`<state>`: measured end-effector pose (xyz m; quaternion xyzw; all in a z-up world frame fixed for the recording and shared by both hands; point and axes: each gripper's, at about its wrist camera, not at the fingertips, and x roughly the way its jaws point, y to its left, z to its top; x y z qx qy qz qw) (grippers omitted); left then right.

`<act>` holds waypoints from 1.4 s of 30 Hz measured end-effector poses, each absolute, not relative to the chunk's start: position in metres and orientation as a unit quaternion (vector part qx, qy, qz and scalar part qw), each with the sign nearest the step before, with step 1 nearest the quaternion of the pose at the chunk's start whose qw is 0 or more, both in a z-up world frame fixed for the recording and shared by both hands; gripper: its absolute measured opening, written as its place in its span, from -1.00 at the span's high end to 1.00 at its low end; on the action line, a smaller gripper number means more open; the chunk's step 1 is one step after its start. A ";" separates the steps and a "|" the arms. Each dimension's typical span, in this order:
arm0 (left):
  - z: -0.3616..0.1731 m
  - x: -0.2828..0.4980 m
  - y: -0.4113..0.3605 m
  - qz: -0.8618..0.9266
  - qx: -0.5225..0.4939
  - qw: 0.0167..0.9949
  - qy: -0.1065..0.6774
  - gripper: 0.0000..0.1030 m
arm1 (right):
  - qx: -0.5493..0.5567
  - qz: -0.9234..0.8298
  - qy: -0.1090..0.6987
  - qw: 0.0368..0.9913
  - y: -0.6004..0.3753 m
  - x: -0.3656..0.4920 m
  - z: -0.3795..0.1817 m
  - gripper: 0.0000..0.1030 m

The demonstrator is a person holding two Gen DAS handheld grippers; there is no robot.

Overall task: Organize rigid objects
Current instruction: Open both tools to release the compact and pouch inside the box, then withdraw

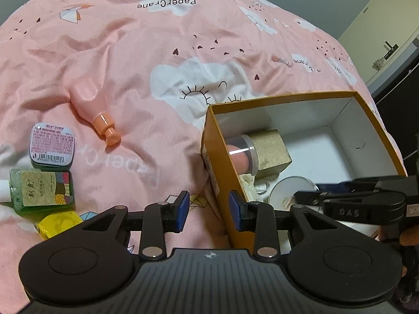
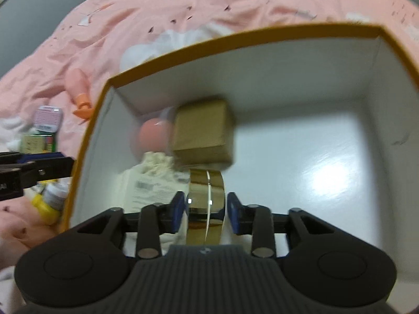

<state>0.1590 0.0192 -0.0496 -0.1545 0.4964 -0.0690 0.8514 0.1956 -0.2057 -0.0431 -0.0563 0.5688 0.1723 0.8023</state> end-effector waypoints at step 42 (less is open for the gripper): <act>-0.049 0.157 0.025 -0.066 -0.172 0.850 0.494 0.25 | -0.118 0.262 0.593 0.752 -0.146 0.182 -0.060 0.42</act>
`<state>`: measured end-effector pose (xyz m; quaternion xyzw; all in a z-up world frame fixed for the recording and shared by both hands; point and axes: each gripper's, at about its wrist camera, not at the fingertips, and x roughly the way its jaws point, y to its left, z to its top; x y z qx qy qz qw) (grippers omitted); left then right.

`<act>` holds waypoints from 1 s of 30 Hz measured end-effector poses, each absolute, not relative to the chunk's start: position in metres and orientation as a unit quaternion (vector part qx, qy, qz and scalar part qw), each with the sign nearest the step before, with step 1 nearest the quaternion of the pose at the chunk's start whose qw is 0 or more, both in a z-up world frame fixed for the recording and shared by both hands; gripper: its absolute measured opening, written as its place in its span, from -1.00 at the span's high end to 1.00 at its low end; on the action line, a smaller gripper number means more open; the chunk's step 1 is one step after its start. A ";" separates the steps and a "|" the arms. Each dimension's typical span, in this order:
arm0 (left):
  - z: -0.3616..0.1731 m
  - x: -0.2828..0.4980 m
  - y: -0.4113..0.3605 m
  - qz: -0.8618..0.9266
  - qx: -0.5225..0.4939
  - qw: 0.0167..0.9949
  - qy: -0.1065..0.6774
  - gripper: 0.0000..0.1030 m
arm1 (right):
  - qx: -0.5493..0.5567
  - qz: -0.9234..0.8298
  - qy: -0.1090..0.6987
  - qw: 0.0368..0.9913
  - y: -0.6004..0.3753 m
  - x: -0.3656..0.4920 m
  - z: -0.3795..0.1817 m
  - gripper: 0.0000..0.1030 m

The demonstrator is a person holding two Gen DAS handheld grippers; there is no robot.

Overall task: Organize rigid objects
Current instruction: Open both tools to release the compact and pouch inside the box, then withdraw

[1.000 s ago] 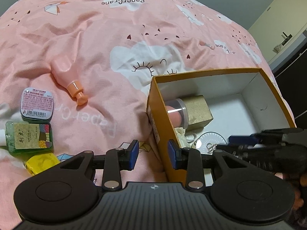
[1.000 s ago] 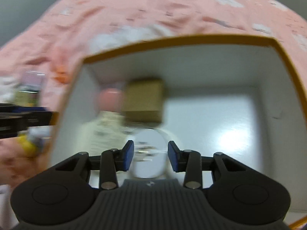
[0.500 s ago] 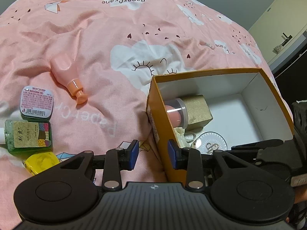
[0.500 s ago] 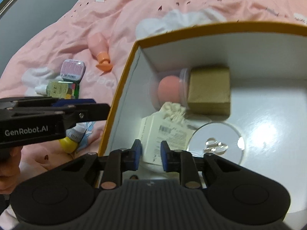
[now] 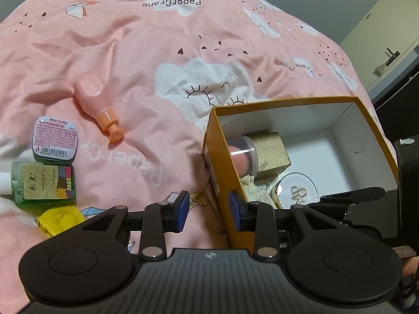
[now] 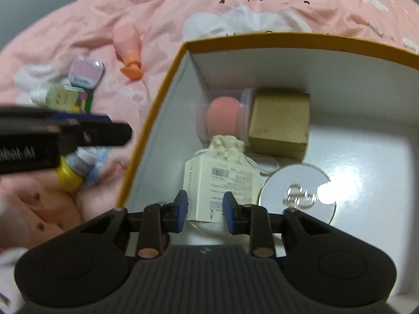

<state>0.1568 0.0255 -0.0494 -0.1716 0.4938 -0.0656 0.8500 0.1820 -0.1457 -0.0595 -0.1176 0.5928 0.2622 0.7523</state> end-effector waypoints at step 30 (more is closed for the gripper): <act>-0.024 0.112 0.018 -0.055 -0.131 0.881 0.451 0.26 | -0.059 0.249 0.460 0.850 -0.162 0.136 0.014 -0.34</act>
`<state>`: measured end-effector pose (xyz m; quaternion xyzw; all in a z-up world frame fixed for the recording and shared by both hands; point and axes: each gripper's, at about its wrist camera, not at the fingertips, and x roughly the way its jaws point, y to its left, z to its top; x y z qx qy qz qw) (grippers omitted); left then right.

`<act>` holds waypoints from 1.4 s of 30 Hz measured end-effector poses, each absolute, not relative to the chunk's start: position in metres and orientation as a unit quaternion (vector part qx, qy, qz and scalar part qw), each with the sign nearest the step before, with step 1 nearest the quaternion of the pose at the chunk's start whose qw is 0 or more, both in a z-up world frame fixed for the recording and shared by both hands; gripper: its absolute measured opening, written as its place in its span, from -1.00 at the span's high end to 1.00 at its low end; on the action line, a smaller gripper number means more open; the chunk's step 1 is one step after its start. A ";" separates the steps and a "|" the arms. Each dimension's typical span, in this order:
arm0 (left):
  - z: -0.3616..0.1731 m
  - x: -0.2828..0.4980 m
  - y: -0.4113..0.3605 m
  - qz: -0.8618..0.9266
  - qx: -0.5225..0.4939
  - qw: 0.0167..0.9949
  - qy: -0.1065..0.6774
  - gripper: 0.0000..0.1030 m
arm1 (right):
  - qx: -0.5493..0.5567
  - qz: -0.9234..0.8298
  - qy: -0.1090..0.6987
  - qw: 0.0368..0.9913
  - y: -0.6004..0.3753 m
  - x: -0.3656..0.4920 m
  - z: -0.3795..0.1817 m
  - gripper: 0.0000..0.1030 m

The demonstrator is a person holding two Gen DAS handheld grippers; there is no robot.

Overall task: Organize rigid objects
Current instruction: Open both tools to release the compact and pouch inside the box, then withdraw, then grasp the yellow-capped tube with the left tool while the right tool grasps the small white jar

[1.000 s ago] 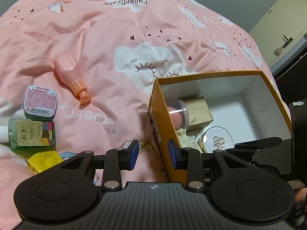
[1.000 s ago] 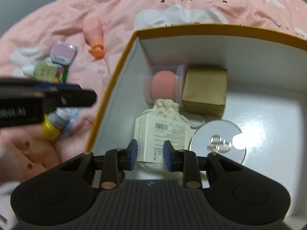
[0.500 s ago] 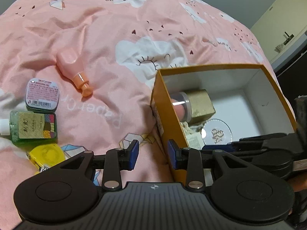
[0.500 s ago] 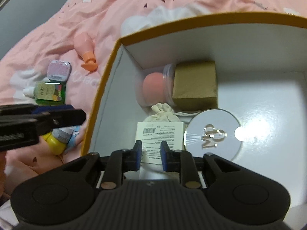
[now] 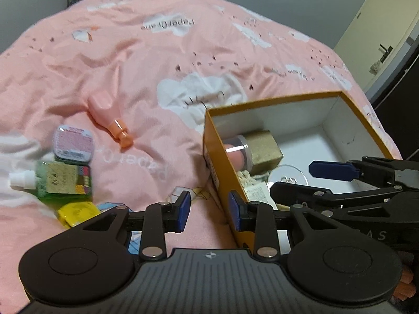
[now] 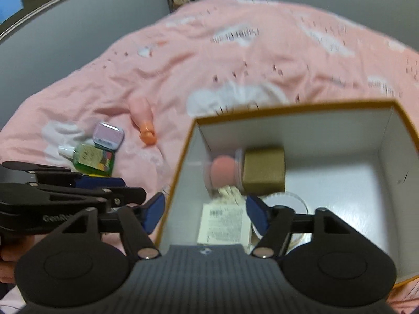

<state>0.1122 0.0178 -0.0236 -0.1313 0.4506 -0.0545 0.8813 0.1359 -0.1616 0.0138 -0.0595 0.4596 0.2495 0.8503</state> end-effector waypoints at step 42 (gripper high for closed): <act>-0.087 0.087 0.121 0.093 -0.190 0.810 0.547 0.31 | -0.177 0.381 0.521 0.743 -0.014 0.135 -0.050 0.12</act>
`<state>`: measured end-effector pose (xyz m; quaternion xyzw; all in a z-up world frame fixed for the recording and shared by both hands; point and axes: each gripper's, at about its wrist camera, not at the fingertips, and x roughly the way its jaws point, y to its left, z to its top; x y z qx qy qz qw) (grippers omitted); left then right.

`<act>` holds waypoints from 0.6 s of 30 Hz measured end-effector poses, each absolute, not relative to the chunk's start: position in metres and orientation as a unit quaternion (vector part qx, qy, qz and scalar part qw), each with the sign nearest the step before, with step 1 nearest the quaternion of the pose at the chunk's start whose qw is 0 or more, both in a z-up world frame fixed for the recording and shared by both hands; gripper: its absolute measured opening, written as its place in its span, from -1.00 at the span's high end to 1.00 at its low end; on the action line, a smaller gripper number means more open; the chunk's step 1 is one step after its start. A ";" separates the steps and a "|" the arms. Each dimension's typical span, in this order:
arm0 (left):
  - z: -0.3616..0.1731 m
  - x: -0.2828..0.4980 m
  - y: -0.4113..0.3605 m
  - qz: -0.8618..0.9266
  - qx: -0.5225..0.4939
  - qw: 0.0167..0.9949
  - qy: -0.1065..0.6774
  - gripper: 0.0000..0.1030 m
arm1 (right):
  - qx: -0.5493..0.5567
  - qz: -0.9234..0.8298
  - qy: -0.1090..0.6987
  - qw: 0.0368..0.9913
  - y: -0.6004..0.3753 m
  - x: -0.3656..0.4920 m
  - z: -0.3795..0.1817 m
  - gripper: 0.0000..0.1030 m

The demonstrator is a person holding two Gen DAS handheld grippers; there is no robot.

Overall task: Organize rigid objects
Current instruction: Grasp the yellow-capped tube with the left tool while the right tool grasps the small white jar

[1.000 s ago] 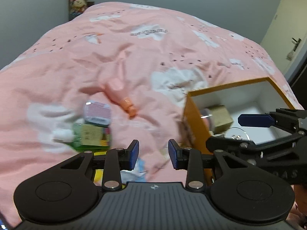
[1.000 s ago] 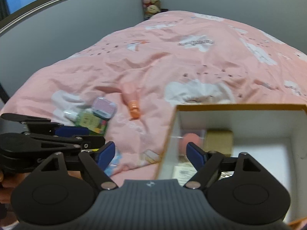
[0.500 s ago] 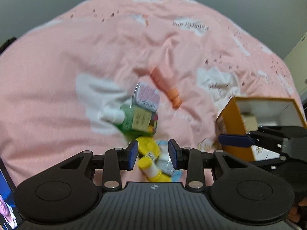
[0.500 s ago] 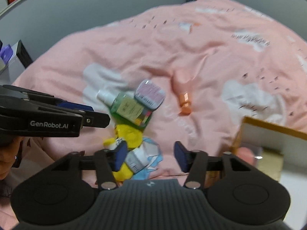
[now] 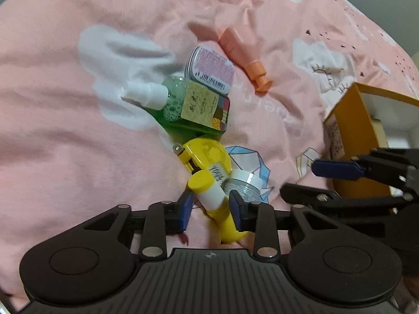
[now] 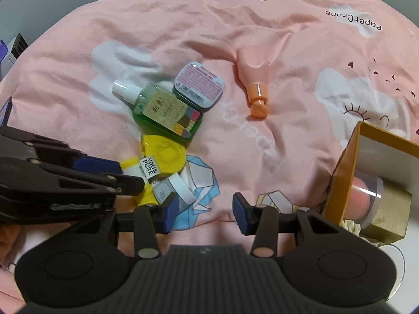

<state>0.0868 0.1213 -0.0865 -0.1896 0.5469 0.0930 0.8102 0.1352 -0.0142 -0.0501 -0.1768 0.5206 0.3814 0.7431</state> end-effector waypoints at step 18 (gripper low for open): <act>-0.085 0.082 0.119 0.100 -0.214 0.836 0.494 0.51 | -0.201 0.408 0.536 0.711 -0.007 0.129 -0.072 0.12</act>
